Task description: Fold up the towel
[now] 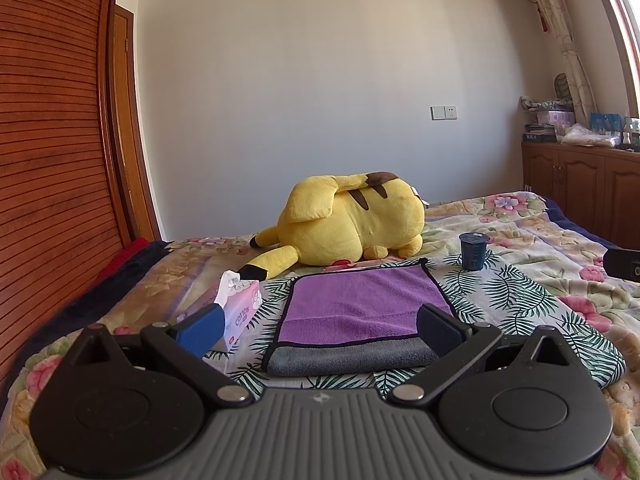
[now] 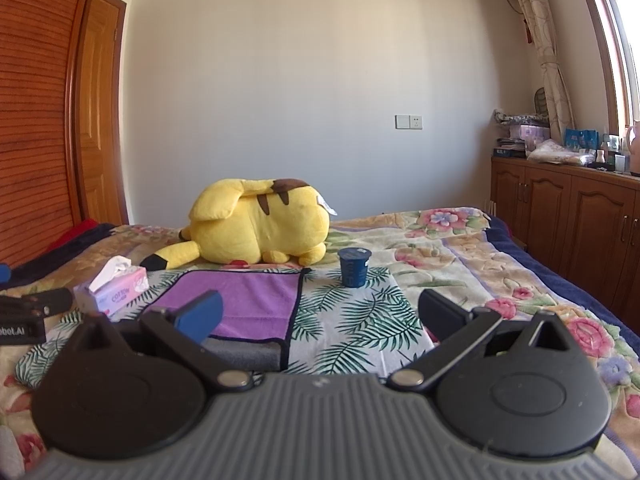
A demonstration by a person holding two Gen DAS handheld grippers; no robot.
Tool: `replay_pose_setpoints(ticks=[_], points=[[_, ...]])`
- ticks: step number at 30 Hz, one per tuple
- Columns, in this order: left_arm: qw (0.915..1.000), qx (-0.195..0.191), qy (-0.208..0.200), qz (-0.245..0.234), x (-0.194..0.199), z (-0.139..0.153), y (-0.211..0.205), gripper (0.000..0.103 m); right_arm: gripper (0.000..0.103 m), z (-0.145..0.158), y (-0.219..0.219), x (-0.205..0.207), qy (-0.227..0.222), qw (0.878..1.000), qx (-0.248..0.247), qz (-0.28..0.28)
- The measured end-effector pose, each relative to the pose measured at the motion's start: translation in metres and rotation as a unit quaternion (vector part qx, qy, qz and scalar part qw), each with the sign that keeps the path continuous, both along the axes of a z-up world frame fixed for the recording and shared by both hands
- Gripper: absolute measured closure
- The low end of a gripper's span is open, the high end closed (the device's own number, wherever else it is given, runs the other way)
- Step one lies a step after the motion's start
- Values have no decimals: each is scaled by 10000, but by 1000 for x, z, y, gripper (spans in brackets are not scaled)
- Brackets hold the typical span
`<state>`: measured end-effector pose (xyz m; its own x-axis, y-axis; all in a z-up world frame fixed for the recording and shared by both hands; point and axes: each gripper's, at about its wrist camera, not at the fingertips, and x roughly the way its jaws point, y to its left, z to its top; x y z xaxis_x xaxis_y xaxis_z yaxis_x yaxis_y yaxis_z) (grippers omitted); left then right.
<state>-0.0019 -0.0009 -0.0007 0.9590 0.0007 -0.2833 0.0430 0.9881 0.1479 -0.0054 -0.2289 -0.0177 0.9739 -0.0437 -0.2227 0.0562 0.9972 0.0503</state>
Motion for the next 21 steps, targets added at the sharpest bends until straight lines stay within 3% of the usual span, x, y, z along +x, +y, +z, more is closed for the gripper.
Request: replay_pose_setpoints(ticks=[21], points=[[10000,1,64,45,3,-2,1,5,0,-2,2,-1,59,10000,-28,18]])
